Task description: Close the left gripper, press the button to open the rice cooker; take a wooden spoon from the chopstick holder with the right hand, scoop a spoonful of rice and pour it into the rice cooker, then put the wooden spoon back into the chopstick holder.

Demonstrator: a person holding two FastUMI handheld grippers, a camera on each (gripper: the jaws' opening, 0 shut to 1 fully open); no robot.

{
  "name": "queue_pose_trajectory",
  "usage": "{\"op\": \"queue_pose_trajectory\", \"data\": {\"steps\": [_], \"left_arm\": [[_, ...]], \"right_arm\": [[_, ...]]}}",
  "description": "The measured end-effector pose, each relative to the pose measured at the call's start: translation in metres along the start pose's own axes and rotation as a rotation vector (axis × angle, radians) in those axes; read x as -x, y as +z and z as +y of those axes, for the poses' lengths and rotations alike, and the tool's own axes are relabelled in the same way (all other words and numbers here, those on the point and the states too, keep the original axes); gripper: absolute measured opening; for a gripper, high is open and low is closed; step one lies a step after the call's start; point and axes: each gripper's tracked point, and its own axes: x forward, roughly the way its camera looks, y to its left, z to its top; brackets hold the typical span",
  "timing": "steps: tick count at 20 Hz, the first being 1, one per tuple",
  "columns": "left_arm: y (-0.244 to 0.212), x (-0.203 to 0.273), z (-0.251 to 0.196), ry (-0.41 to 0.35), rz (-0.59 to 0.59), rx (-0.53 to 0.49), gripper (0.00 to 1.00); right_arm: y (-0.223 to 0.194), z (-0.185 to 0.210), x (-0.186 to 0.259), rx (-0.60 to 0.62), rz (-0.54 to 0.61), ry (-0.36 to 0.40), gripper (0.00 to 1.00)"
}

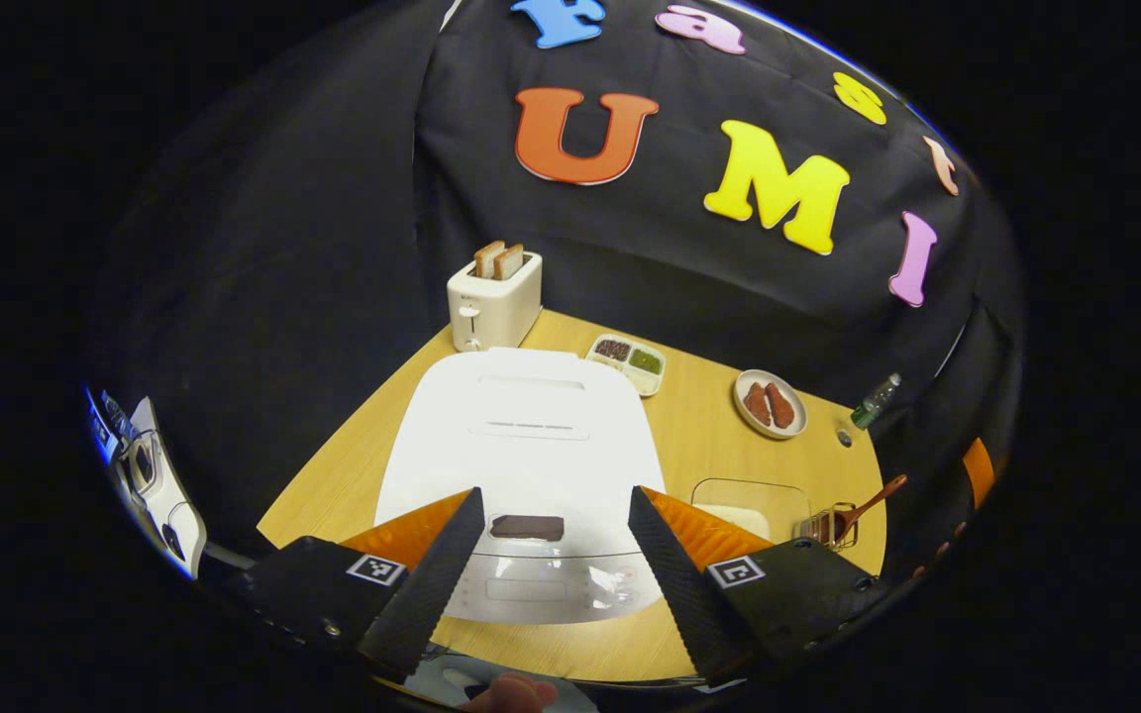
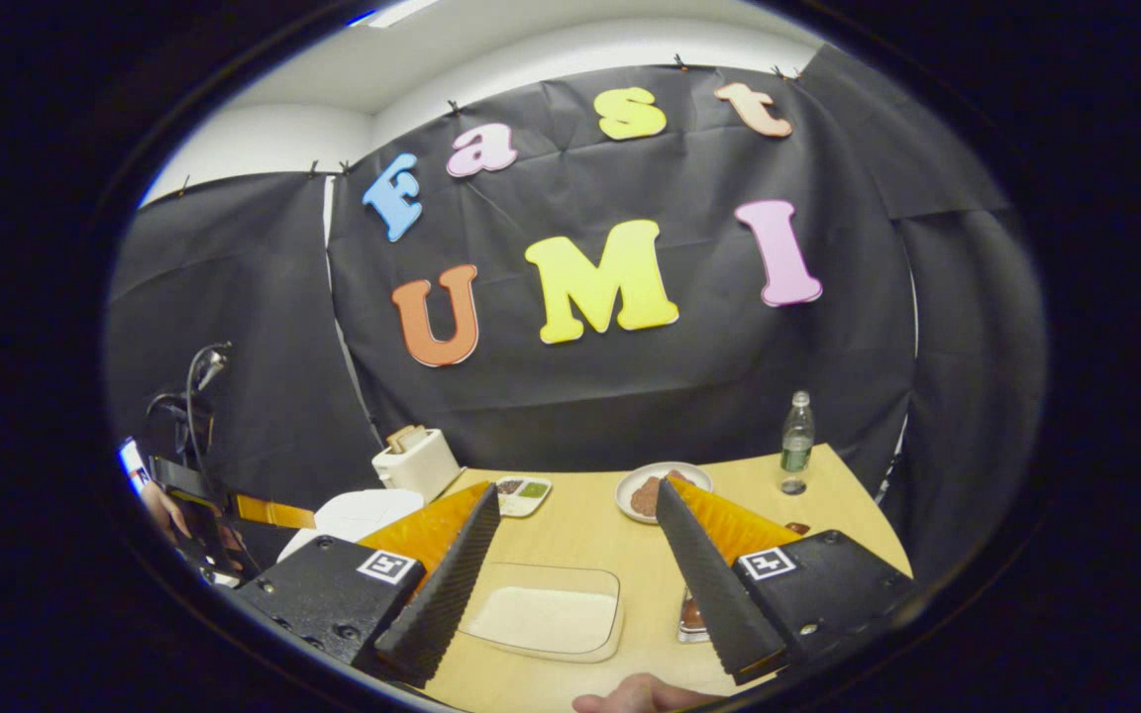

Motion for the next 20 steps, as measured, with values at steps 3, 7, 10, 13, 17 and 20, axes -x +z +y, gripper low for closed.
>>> {"op": "queue_pose_trajectory", "data": {"steps": [3,7,10,13,17,20], "left_arm": [[0.022,0.042,-0.015,-0.087,-0.136,-0.079,0.95],[0.039,0.099,-0.038,-0.198,-0.299,-0.147,0.95],[0.032,0.135,-0.046,-0.271,-0.382,-0.2,0.95],[0.026,0.168,-0.043,-0.316,-0.462,-0.244,0.95],[0.024,0.207,-0.038,-0.361,-0.556,-0.255,0.94],[0.028,0.225,-0.023,-0.36,-0.635,-0.238,0.94]], "right_arm": [[0.025,0.026,0.033,0.061,-0.052,-0.054,1.0],[0.048,0.067,0.088,0.109,-0.13,-0.124,0.99],[0.048,0.097,0.124,0.128,-0.165,-0.162,1.0],[0.043,0.119,0.156,0.157,-0.179,-0.2,0.99],[0.053,0.153,0.188,0.253,-0.224,-0.219,0.99],[0.066,0.18,0.205,0.244,-0.304,-0.213,1.0]]}}
